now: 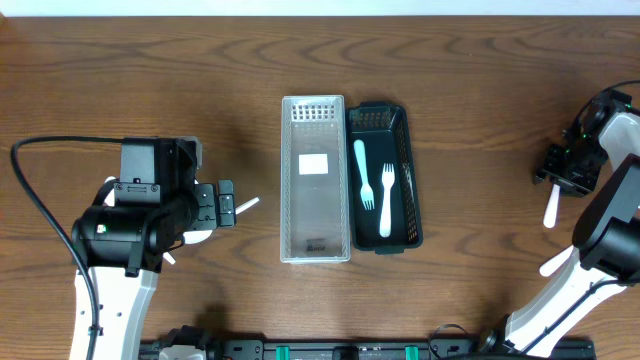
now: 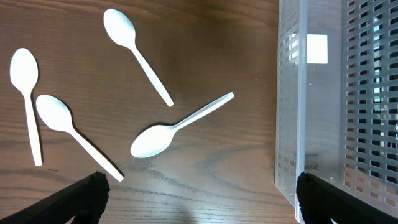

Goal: Pack container
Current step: 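Grasp a white spoon on the right with the right gripper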

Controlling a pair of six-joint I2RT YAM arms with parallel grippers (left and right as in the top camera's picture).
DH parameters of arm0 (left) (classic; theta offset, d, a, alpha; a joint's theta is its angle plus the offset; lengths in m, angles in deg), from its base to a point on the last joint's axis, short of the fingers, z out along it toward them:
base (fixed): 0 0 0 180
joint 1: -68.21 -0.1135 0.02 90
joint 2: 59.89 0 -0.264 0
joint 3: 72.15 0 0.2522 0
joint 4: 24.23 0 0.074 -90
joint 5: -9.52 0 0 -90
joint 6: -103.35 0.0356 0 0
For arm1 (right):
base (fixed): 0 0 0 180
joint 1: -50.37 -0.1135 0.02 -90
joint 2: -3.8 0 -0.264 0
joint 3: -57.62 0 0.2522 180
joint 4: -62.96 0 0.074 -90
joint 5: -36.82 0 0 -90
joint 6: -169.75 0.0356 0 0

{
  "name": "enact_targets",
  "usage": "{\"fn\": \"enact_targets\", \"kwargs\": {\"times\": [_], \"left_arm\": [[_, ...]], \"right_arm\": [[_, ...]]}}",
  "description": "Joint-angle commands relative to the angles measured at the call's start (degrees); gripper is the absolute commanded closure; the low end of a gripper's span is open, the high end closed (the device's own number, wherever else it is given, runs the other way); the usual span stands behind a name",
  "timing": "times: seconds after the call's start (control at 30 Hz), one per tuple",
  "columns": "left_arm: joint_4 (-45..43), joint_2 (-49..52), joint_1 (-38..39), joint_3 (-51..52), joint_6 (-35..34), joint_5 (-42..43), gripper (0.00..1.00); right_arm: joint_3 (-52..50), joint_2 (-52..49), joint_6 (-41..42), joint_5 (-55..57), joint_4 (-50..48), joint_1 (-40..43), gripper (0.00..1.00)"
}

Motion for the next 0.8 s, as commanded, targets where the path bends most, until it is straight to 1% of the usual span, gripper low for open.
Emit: {"fn": "enact_targets", "kwargs": {"times": [0.0,0.13,0.23,0.3,0.5,0.53,0.6,0.73,0.77], "left_arm": [[0.1,0.1,-0.3,-0.6,-0.3,0.2,0.02],[0.1,0.1,-0.3,-0.6,-0.3,0.2,0.02],[0.1,0.1,-0.3,-0.6,-0.3,0.2,0.02],[0.1,0.1,-0.3,-0.6,-0.3,0.2,0.02],[0.1,0.1,-0.3,-0.6,-0.3,0.2,0.02],[0.1,0.1,-0.3,-0.6,-0.3,0.2,0.02],[0.1,0.1,-0.3,-0.6,-0.3,0.2,0.02],[0.1,0.1,-0.3,-0.6,-0.3,0.2,0.02],[0.1,0.1,-0.3,-0.6,-0.3,0.2,0.02]], "right_arm": [[-0.6,-1.1,0.1,0.2,0.1,0.4,0.53],[-0.6,-1.1,0.1,0.2,0.1,0.4,0.67],[-0.6,-1.1,0.1,0.2,0.1,0.4,0.72],[-0.6,-1.1,0.1,0.2,0.1,0.4,0.78],[-0.6,-1.1,0.1,0.0,0.3,0.3,0.81],[-0.6,-1.1,0.1,-0.4,0.3,0.3,0.83],[-0.6,-0.9,0.1,-2.0,0.3,0.1,0.91],[0.0,0.9,0.1,-2.8,1.2,-1.2,0.94],[0.5,1.9,0.1,-2.8,1.7,-1.8,0.96]]}}
